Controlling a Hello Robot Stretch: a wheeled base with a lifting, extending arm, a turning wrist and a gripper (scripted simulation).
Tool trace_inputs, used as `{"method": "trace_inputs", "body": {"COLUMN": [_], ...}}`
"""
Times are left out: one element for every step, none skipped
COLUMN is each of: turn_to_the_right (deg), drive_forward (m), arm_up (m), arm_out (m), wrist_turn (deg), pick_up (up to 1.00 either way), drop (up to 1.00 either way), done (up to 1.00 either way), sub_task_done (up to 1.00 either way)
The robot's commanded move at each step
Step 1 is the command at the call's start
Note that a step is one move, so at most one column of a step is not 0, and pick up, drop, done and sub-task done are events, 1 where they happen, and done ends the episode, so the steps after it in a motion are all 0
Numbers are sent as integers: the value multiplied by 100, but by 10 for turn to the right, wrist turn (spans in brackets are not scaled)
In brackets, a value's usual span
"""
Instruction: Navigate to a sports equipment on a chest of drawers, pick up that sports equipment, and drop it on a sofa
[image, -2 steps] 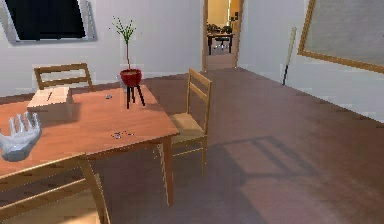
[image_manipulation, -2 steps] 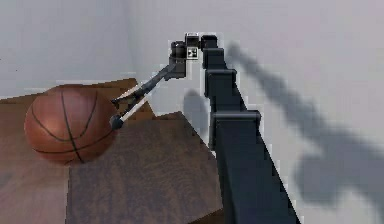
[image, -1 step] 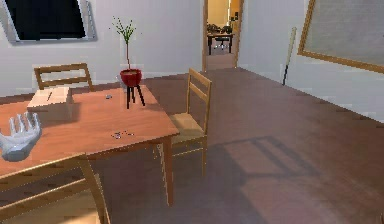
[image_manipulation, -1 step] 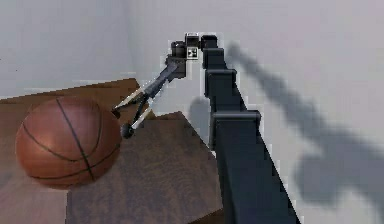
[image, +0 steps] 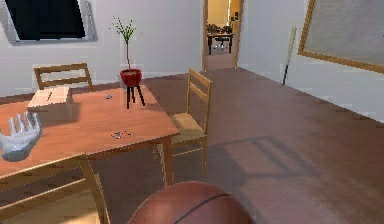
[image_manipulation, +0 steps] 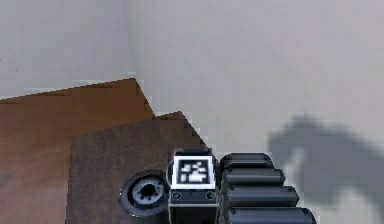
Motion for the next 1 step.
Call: {"method": "trace_inputs", "body": {"turn_to_the_right": [-450], "drive_forward": [0], "arm_up": [0], "arm_out": [0], "wrist_turn": [0], "pick_up": [0], "drop": [0], "done": [0], "sub_task_done": [0]}}
